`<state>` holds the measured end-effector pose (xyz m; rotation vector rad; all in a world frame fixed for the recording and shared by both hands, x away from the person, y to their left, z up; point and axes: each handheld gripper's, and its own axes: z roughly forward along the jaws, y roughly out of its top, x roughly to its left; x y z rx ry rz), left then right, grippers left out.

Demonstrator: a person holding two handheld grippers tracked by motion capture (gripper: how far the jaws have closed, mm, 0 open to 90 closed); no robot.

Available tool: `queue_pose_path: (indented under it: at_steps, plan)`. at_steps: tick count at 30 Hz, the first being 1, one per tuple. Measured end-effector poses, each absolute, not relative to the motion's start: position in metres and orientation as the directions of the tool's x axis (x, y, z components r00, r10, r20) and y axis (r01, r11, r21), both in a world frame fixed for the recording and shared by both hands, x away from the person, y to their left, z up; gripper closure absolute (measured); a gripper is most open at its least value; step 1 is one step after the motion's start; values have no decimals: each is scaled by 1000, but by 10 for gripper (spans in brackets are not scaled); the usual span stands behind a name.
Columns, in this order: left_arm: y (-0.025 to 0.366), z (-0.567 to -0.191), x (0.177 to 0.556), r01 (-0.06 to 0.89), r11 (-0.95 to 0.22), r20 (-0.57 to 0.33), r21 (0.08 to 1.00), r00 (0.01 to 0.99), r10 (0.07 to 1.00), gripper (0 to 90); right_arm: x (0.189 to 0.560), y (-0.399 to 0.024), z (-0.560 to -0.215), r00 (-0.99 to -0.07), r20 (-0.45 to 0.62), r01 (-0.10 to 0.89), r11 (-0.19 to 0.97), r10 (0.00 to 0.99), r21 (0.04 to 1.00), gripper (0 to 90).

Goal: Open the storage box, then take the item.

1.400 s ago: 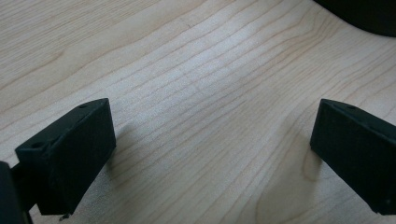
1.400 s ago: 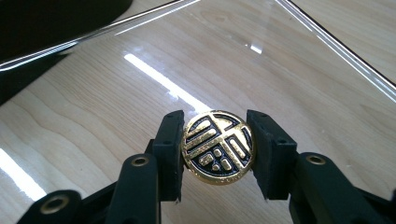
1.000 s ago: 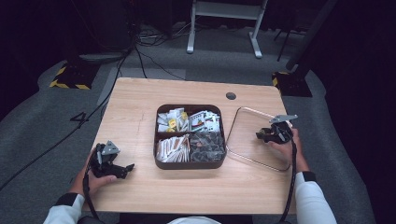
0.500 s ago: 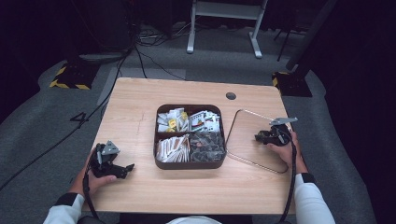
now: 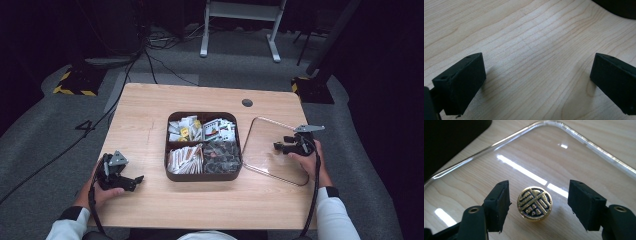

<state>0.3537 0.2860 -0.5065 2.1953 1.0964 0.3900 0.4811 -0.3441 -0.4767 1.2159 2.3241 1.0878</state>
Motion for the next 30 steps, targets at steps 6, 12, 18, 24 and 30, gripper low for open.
queue_pose_path:
  at_steps: [6, 12, 18, 24, 30]
  plan:
    - [286, -507, 354, 602, -443, -21, 664, 607, 794, 4, 476, -335, -462, -617, 56, 534, 365, 785, 763, 334]
    - [286, -506, 354, 601, -444, -18, 664, 607, 795, 4, 474, -319, -450, -642, 47, 507, 377, 766, 775, 338]
    - [286, -506, 353, 603, -445, -20, 662, 608, 794, 4, 476, -302, -435, -672, 35, 468, 387, 740, 795, 343]
    - [286, -506, 353, 604, -444, -20, 662, 607, 795, 4, 480, -280, -423, -694, 10, 434, 407, 720, 804, 341]
    - [286, -506, 354, 603, -445, -21, 662, 609, 793, 4, 486, -252, -406, -724, -7, 399, 427, 690, 812, 344]
